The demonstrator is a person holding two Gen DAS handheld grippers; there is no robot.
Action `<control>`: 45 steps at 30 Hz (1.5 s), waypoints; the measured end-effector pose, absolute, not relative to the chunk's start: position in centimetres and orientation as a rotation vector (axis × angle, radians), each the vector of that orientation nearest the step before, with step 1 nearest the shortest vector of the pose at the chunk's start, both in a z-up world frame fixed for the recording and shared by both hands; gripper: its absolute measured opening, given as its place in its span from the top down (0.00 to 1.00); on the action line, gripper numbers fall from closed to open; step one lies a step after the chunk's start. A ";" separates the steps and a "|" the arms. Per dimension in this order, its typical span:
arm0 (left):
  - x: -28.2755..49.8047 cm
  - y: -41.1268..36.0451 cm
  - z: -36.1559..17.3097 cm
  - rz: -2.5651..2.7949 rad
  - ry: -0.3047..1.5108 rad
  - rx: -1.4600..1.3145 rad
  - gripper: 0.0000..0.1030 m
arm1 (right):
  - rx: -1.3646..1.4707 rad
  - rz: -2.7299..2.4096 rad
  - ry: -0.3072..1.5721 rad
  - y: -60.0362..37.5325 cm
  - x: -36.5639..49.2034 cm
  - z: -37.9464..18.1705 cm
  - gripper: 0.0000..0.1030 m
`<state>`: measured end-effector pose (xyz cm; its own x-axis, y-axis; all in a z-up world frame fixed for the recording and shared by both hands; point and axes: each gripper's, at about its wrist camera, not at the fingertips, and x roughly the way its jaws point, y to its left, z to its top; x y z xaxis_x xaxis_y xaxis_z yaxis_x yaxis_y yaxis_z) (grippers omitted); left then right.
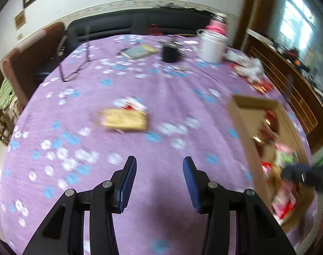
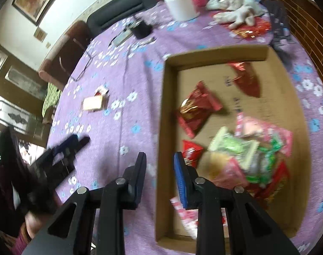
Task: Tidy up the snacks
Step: 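Grasp the yellow cake packet with the left gripper, then grasp the white packet with red print with the right gripper while the left holds the cake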
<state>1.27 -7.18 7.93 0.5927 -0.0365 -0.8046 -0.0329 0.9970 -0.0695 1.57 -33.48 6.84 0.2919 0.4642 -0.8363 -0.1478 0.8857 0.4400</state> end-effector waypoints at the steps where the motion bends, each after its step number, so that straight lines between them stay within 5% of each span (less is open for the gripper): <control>1: 2.2 -6.0 8.2 0.003 0.934 -0.087 0.53 | 0.297 0.424 1.212 -33.0 1.5 6.8 0.75; 13: 15.5 1.9 4.6 -0.096 1.069 -0.180 0.53 | 0.261 0.376 1.203 -31.8 0.2 7.2 0.68; 23: 7.5 -0.7 2.7 -0.368 1.150 -0.159 0.53 | 0.305 0.313 1.213 -32.9 0.8 6.7 0.68; 29: 6.3 -3.2 4.0 -0.308 1.061 -0.014 0.34 | 0.302 0.323 1.221 -32.1 1.3 6.4 0.68; 34: 7.4 -6.3 2.5 -0.324 1.099 0.125 0.34 | 0.274 0.346 1.216 -31.1 1.2 6.8 0.68; 35: 7.5 -6.7 2.0 -0.301 1.101 0.155 0.42 | 0.271 0.346 1.213 -31.1 1.1 6.9 0.68; 36: 7.6 -7.0 1.5 -0.277 1.101 0.173 0.59 | 0.267 0.344 1.208 -31.0 1.1 7.0 0.68; 37: 7.4 -6.9 1.6 -0.259 1.075 0.159 0.64 | 0.266 0.342 1.206 -31.0 1.1 7.1 0.68; 45: 2.9 -3.0 2.7 -0.133 1.026 -0.061 0.66 | 0.243 0.391 1.211 -28.8 2.6 7.5 0.68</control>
<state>2.93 -3.01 2.74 0.5110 -0.1389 -0.8483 0.0813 0.9902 -0.1131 2.60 -28.77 7.55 0.2975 0.4182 -0.8583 -0.1634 0.9080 0.3858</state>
